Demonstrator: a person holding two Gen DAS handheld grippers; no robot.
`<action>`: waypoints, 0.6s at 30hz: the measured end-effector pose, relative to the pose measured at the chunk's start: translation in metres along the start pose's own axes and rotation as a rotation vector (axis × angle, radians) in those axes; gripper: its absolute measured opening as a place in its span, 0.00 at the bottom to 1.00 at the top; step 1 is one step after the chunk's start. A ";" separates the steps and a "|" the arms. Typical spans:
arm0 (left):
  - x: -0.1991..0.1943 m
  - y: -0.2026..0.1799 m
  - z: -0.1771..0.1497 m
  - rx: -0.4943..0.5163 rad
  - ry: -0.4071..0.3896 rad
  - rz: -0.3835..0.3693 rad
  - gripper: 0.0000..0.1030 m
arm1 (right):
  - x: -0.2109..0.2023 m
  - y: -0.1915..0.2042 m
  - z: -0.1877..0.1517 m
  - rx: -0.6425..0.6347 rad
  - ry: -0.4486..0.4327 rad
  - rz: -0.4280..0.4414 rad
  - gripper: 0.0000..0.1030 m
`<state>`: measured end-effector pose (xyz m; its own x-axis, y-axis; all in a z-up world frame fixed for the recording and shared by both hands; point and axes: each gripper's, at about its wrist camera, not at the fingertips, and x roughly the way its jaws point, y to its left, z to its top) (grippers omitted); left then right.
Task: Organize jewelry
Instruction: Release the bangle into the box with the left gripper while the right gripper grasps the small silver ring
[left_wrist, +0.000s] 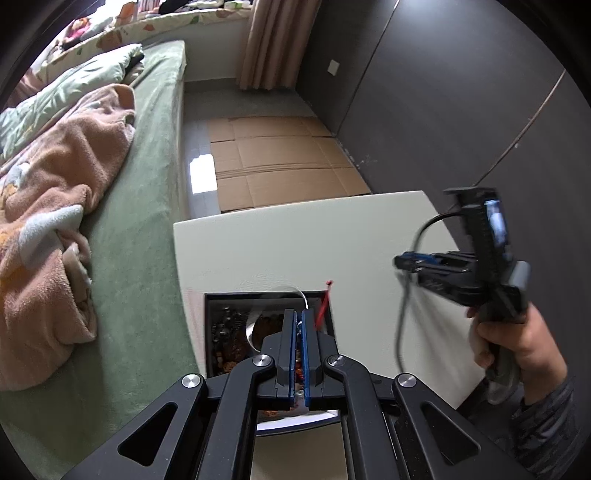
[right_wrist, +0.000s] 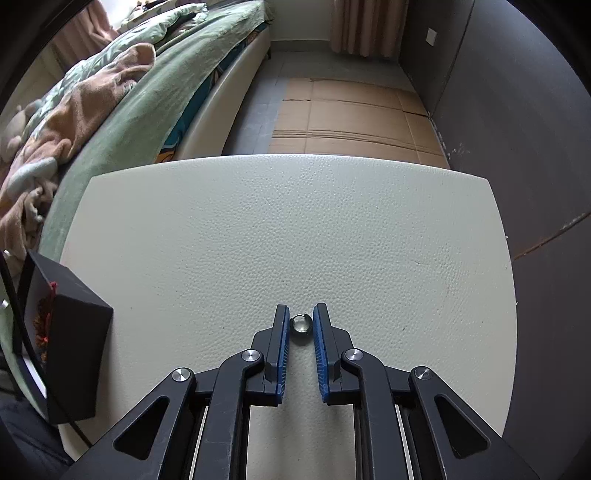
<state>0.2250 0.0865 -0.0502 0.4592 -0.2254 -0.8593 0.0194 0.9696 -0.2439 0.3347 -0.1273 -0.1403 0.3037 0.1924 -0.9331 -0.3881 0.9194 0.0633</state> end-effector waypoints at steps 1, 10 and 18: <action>0.000 0.002 0.000 -0.007 0.003 0.000 0.02 | -0.007 -0.001 0.000 0.010 -0.018 0.012 0.14; -0.008 0.010 -0.005 -0.027 0.006 0.016 0.26 | -0.063 0.011 -0.010 0.043 -0.127 0.158 0.14; -0.032 0.023 -0.013 -0.061 -0.068 0.037 0.73 | -0.098 0.061 -0.016 -0.014 -0.177 0.327 0.14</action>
<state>0.1998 0.1147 -0.0343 0.5183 -0.1804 -0.8360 -0.0521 0.9690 -0.2415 0.2668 -0.0957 -0.0505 0.3072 0.5326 -0.7886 -0.5008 0.7952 0.3419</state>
